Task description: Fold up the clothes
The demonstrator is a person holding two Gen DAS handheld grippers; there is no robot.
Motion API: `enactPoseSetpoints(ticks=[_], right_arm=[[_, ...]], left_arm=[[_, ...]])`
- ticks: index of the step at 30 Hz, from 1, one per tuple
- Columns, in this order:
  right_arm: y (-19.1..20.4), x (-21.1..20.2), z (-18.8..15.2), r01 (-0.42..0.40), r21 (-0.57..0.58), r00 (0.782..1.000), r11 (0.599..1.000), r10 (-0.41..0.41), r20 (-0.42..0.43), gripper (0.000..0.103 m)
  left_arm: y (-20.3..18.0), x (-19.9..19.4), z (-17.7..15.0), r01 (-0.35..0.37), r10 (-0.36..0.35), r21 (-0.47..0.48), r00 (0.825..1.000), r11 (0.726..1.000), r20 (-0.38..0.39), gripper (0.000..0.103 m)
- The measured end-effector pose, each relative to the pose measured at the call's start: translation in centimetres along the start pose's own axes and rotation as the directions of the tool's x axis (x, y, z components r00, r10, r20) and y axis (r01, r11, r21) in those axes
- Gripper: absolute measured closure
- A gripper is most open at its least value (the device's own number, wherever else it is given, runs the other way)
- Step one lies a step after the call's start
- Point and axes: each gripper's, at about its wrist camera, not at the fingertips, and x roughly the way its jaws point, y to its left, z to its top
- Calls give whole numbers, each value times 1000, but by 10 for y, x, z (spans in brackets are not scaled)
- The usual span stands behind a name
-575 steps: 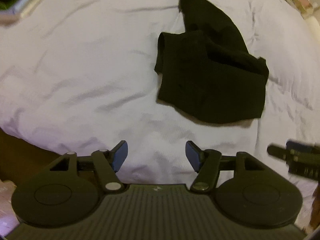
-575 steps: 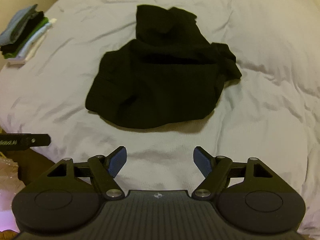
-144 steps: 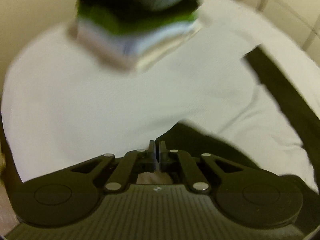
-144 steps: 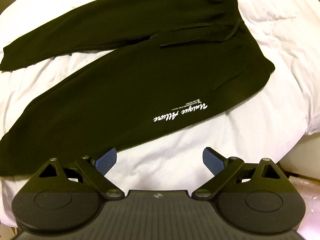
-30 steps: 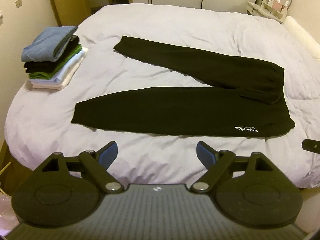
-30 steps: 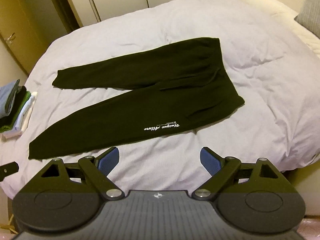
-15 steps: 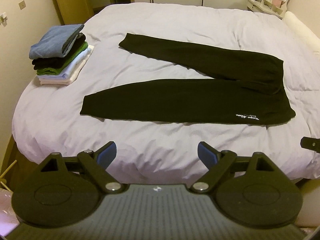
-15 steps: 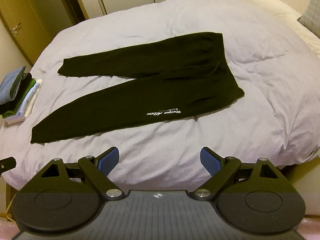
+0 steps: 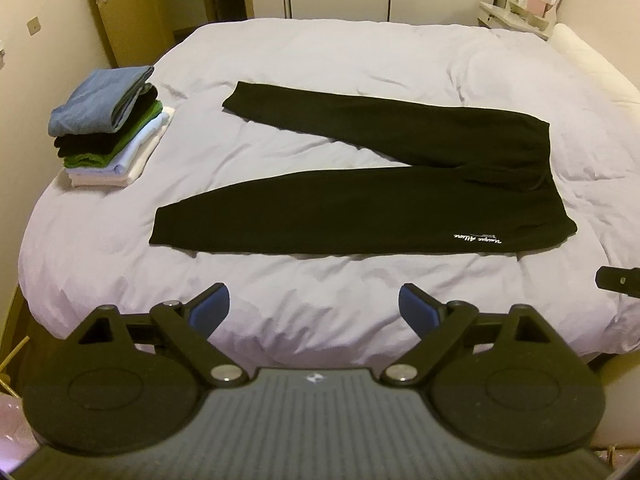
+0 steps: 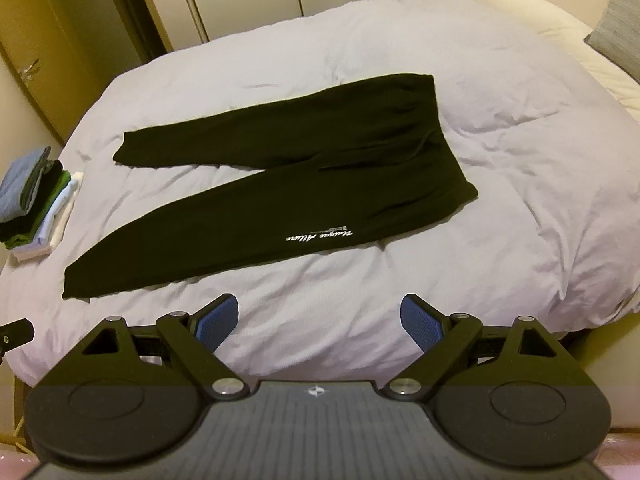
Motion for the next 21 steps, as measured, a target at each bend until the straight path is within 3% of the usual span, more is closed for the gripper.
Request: enactPoseSetpoints(ticks=[11, 21], right_arm=[[-15, 5, 11, -5, 9, 1000, 1000, 5, 5, 13], [-37, 35, 41, -4, 47, 1000, 999, 4, -5, 13]], left_arm=[[-15, 8, 4, -2, 2, 9, 1000, 1000, -7, 11], [-38, 46, 39, 38, -37, 44, 999, 998, -20, 10]])
